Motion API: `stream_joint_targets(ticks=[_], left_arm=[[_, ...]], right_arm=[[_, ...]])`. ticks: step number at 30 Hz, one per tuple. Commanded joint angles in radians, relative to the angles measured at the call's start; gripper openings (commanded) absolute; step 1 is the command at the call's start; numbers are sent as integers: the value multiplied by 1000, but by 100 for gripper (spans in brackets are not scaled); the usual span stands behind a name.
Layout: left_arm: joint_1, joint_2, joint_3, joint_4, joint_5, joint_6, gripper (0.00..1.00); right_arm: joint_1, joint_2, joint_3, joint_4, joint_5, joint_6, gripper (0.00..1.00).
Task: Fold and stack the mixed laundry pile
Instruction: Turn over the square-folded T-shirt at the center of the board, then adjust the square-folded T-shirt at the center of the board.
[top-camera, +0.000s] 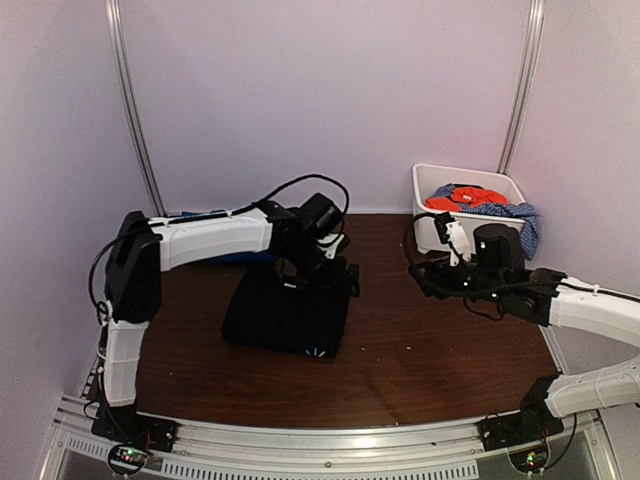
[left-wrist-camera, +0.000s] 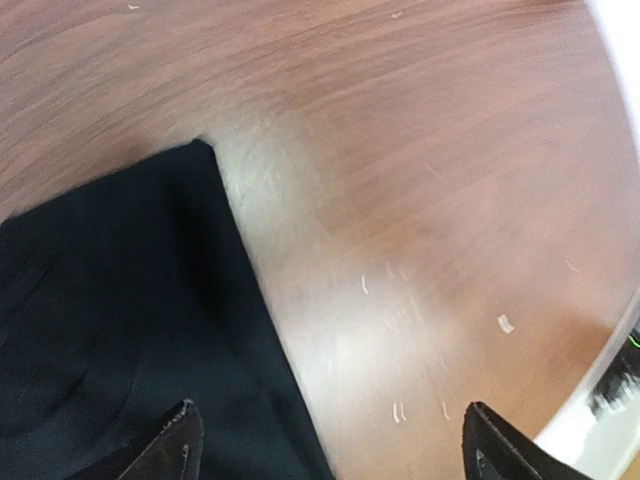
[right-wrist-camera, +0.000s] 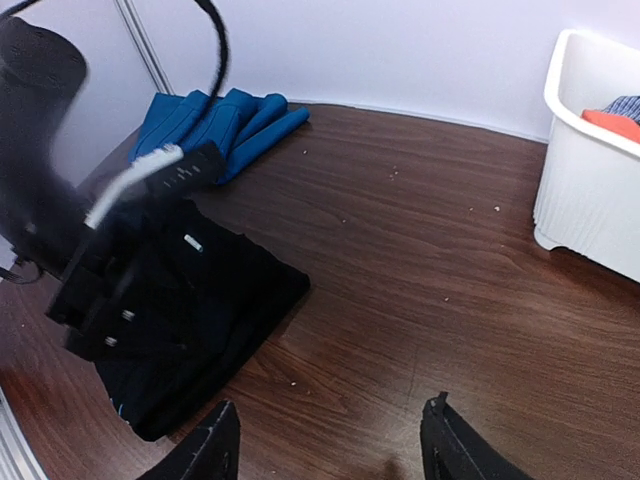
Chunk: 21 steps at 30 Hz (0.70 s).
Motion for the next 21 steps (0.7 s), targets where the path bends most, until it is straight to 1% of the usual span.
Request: stream_joint_targets(ticks=[1, 4, 5, 7, 14, 17, 21], left_arm=[[149, -332, -321, 280, 95, 33, 91], [247, -464, -500, 326, 87, 55, 90], [274, -486, -534, 325, 86, 66, 90], [307, -517, -593, 315, 64, 86, 90], [377, -564, -724, 314, -23, 116, 89], [404, -569, -759, 329, -26, 116, 89], [419, -579, -784, 330, -47, 124, 89]], right_arm=[[-8, 149, 60, 64, -127, 90, 60], [-6, 309, 124, 136, -207, 137, 54], [-7, 383, 152, 148, -216, 148, 52], [-7, 481, 229, 168, -243, 171, 50], [-6, 766, 447, 183, -360, 208, 47], [-6, 858, 517, 203, -390, 237, 45], [-3, 933, 575, 202, -411, 264, 44]])
